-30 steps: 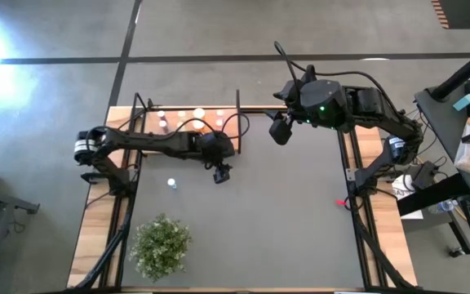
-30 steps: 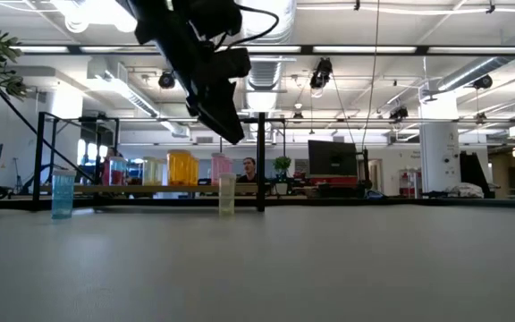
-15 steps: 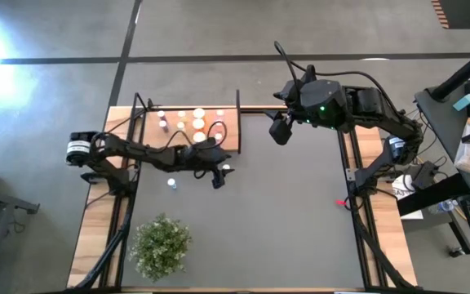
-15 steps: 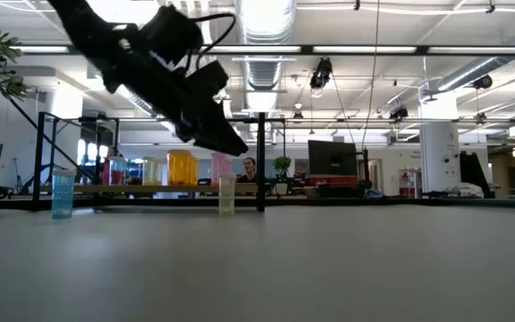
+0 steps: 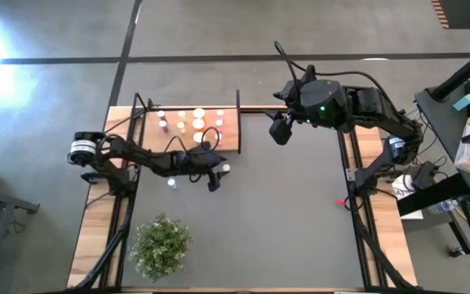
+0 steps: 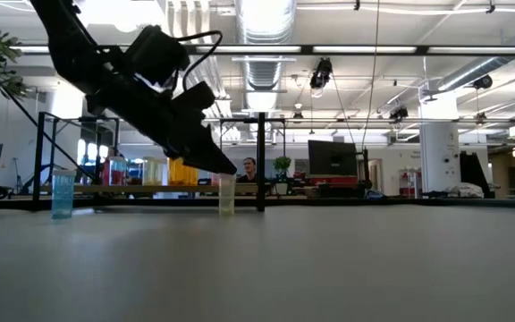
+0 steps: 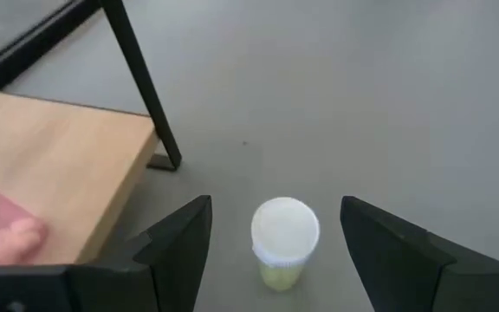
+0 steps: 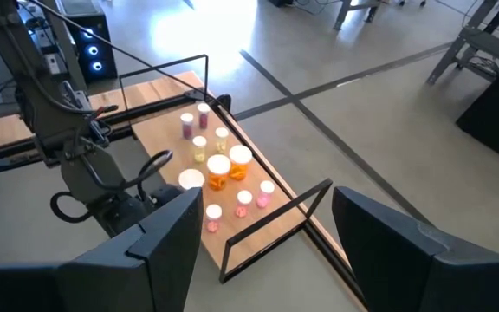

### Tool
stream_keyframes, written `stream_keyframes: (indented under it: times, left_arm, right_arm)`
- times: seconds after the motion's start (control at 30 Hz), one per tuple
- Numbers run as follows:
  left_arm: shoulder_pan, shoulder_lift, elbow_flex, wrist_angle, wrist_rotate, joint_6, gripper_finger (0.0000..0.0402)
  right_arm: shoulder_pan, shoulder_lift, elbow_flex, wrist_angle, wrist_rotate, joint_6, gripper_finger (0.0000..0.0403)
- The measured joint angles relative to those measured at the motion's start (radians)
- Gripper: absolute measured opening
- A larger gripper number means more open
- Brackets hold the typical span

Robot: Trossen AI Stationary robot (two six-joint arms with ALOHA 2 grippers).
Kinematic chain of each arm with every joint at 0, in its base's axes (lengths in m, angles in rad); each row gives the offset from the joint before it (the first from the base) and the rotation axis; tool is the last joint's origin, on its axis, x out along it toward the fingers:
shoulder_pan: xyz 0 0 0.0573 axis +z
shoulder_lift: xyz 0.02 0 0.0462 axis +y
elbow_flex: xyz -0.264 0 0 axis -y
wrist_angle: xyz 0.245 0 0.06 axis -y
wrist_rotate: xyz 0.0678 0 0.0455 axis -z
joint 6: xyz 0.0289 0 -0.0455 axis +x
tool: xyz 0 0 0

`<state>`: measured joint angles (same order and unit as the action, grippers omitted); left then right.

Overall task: Pick and place medicine bottles onto shelf by color
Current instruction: Put the yellow pill bottle on the shelf

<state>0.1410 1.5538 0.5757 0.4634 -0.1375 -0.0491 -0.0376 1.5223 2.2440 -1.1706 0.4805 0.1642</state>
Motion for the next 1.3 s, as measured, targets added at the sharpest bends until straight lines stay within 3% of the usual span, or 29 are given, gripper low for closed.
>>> stream_keyframes:
  times: [0.37, 0.67, 0.8, 1.3]
  left_arm:
    - [-0.001, 0.069, 0.000, 0.053, -0.003, -0.051, 0.0230]
    - [-0.001, 0.070, -0.007, 0.043, -0.004, -0.052, 0.0131]
    - [-0.001, 0.070, -0.004, 0.043, -0.004, -0.053, 0.0108]
    - [-0.006, 0.049, 0.024, 0.045, 0.005, -0.053, 0.0101]
  right_arm:
    - [0.000, 0.000, 0.000, 0.000, 0.000, 0.000, 0.0249]
    - [0.000, 0.000, 0.000, 0.000, 0.000, 0.000, 0.0249]
    - [0.000, 0.000, 0.000, 0.000, 0.000, 0.000, 0.0249]
    - [0.000, 0.000, 0.000, 0.000, 0.000, 0.000, 0.0249]
